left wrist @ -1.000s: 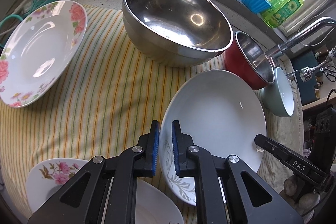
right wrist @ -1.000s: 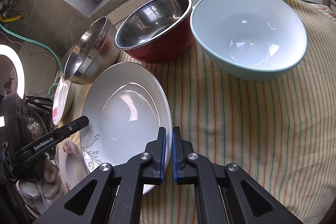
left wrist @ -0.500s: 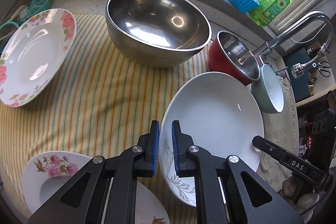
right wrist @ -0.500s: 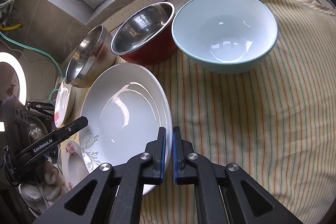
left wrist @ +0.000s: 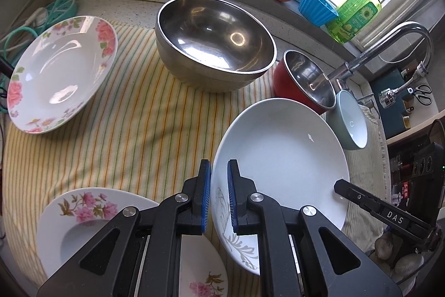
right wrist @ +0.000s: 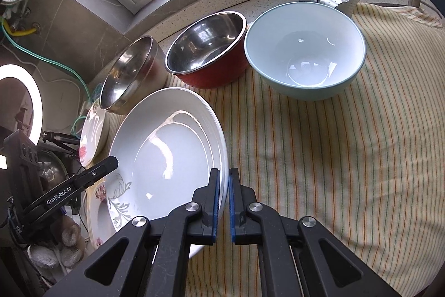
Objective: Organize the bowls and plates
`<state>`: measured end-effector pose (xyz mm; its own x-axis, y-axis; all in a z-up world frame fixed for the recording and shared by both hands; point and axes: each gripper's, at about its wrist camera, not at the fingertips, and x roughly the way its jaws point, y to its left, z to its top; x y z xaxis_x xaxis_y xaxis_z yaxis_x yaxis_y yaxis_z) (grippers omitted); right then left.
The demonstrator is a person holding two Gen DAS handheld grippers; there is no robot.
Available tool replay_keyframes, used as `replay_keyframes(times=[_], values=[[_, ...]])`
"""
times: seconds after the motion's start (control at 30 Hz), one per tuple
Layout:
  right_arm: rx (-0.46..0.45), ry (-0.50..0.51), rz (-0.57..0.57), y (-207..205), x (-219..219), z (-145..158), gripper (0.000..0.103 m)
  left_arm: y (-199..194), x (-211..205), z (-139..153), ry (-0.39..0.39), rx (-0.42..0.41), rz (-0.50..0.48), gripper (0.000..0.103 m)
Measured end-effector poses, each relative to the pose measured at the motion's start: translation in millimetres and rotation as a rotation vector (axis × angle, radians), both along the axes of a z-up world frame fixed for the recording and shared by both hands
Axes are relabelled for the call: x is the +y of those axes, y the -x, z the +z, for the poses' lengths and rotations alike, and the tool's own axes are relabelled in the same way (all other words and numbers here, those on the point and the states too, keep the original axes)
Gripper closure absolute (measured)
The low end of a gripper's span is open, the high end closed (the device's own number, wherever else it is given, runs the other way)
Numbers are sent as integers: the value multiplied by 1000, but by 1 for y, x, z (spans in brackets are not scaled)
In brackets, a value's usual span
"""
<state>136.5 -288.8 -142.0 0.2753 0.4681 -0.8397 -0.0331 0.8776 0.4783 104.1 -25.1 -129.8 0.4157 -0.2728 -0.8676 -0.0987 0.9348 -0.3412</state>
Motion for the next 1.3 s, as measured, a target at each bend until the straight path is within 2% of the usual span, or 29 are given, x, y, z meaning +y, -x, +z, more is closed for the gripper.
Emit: replay_keyframes(times=[0.47,0.9,1.3], values=[[-26,-13,101,7,46,17,97,31,45,13,-4,-20,102,93],[-31,-23,197,21,99,22,97,68,89,11,-2,-11,190,93],[-40,-13,271,36,129,28,97,99,112,10,16,-11,260,93]])
